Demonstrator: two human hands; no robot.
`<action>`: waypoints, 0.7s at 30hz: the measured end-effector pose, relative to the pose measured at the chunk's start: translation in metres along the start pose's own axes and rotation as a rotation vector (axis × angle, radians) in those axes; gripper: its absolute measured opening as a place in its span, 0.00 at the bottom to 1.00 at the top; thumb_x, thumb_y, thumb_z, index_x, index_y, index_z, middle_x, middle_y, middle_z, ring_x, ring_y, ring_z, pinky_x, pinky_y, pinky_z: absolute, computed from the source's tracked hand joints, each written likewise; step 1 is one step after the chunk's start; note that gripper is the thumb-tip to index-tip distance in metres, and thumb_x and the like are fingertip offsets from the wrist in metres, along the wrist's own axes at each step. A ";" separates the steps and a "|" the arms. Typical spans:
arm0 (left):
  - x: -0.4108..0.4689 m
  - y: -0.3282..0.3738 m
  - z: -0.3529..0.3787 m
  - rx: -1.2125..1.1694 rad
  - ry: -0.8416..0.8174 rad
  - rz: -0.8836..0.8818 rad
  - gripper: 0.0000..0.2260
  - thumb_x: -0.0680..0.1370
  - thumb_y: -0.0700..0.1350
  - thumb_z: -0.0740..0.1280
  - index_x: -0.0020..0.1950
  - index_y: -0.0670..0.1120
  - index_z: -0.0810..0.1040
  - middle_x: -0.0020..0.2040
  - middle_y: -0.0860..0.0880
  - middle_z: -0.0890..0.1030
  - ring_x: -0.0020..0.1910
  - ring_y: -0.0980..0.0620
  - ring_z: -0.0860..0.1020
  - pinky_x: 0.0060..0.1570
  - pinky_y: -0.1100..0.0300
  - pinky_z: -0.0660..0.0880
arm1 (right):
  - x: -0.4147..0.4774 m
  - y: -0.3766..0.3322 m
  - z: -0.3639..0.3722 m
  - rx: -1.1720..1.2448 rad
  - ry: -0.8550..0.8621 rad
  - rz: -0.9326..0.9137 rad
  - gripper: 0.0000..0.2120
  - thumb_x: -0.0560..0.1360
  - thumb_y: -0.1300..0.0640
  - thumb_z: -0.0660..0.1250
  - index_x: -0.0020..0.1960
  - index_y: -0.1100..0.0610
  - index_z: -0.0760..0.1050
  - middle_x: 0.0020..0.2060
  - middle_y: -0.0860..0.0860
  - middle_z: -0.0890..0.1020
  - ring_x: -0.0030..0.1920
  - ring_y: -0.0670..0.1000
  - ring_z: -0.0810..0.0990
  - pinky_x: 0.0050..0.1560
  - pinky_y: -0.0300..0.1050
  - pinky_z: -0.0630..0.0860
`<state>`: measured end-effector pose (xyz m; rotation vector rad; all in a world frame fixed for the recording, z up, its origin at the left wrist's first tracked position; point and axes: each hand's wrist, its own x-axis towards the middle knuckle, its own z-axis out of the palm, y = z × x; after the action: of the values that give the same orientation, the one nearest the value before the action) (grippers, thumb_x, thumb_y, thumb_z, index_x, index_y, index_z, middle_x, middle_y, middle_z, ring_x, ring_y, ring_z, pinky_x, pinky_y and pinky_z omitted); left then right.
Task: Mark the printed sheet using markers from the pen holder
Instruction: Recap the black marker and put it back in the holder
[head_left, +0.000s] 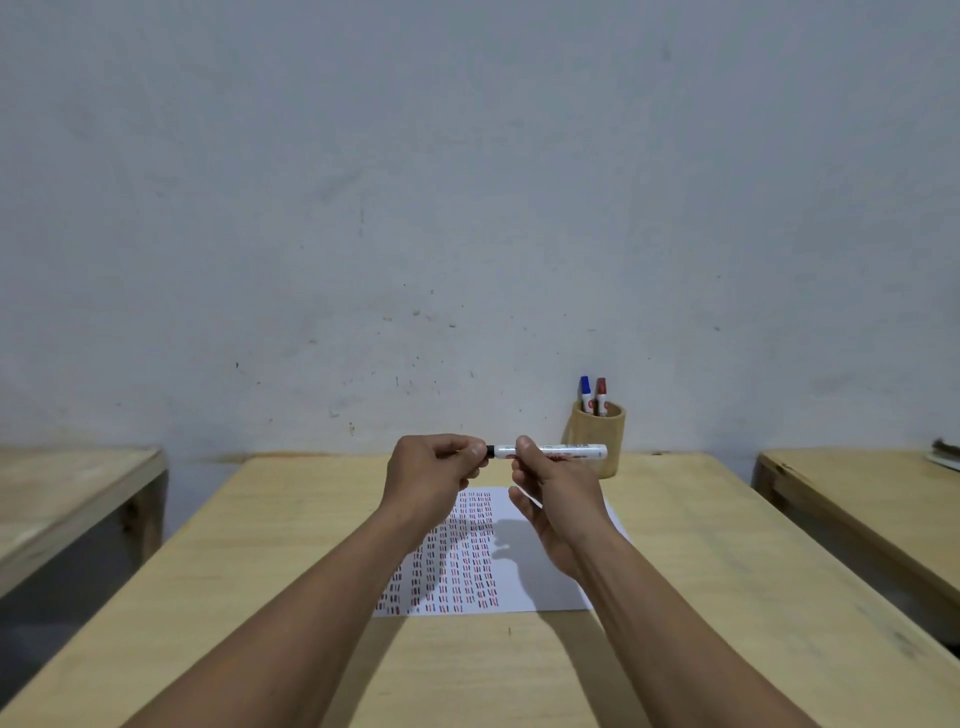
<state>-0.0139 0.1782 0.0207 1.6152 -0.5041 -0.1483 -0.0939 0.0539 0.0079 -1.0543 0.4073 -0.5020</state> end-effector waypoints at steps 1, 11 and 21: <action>0.000 0.001 0.000 0.010 0.008 0.018 0.06 0.77 0.41 0.72 0.43 0.50 0.86 0.41 0.47 0.88 0.42 0.50 0.84 0.53 0.52 0.82 | 0.000 0.001 0.002 0.004 0.008 0.008 0.07 0.78 0.56 0.72 0.44 0.58 0.81 0.34 0.50 0.81 0.37 0.45 0.79 0.39 0.41 0.80; -0.004 0.010 0.025 0.158 0.069 0.151 0.04 0.76 0.44 0.73 0.45 0.52 0.87 0.38 0.53 0.86 0.37 0.57 0.82 0.47 0.58 0.80 | 0.003 -0.005 0.010 -0.010 0.284 -0.154 0.38 0.79 0.64 0.68 0.81 0.51 0.49 0.39 0.56 0.82 0.35 0.50 0.82 0.39 0.43 0.81; 0.028 0.039 0.068 0.293 0.064 0.308 0.10 0.78 0.51 0.70 0.56 0.51 0.85 0.42 0.54 0.86 0.39 0.61 0.81 0.40 0.70 0.71 | 0.023 -0.046 -0.033 -0.995 0.227 -0.437 0.05 0.79 0.57 0.60 0.51 0.51 0.74 0.44 0.51 0.82 0.39 0.49 0.79 0.36 0.45 0.73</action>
<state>-0.0247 0.1039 0.0561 1.7956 -0.7441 0.2171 -0.1018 -0.0007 0.0326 -2.0815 0.6579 -0.8441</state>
